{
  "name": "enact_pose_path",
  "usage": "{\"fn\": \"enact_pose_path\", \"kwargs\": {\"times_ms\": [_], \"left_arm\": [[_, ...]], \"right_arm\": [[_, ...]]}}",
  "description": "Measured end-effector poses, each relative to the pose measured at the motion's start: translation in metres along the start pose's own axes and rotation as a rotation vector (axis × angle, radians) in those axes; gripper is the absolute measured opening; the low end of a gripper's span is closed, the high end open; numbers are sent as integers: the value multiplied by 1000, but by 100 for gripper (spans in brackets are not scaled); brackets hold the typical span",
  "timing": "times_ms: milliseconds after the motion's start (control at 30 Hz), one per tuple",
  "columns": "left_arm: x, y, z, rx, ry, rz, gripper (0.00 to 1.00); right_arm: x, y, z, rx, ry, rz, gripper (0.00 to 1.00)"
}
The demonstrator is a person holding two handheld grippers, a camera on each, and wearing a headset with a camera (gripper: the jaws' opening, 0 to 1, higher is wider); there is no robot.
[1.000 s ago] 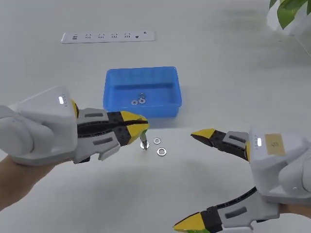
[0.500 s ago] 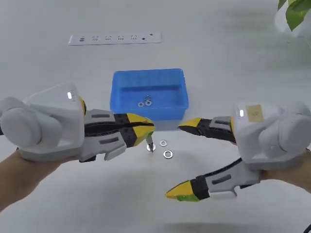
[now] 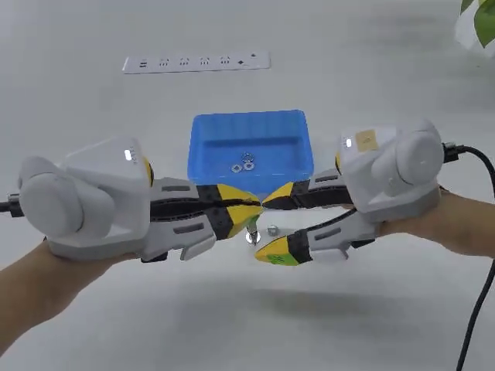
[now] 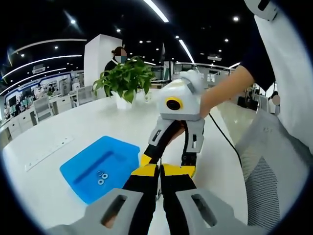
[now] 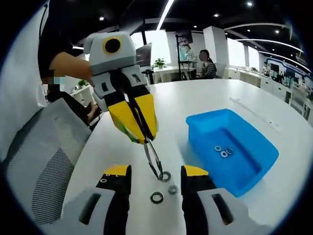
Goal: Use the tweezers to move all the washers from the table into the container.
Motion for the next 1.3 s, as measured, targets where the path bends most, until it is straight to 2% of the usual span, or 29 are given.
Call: {"fn": "enact_pose_path", "kwargs": {"times_ms": [133,233,333,500,567,767,1100,1200,1300], "left_arm": [[-1,-3,2,-2,2,-5,5],[-2,-4,2,1,-2,-10,5],[-3,-4,3,4,-7,-16,5],[-4,-5,3,6,-9,-28,5],[-3,-5,2,6,-12,-27,5],[-1,-5,2,5,-11,-23,5],[0,-3,0,18,12,-2,7],[-3,-3,-2,37,12,1,12],[-6,-2,-2,36,15,-7,17]], "right_arm": [[3,-7,-1,28,43,43,31],[5,-12,-6,64,81,78,28],[8,-15,-6,71,106,104,21],[3,-17,-5,87,148,104,12],[5,-17,-5,97,165,121,12],[7,-17,-5,119,218,105,10],[4,-17,-6,115,236,66,10],[3,-17,-6,114,232,60,10],[2,-16,-7,111,227,56,10]]}}
Point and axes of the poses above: the centre of the closed fingertips' face, and the gripper's own axes: y roughly backward along the fingers, x roughly to its left, z roughly out of its top, the point moved 2 cm from there along y, roughly backward along the fingers
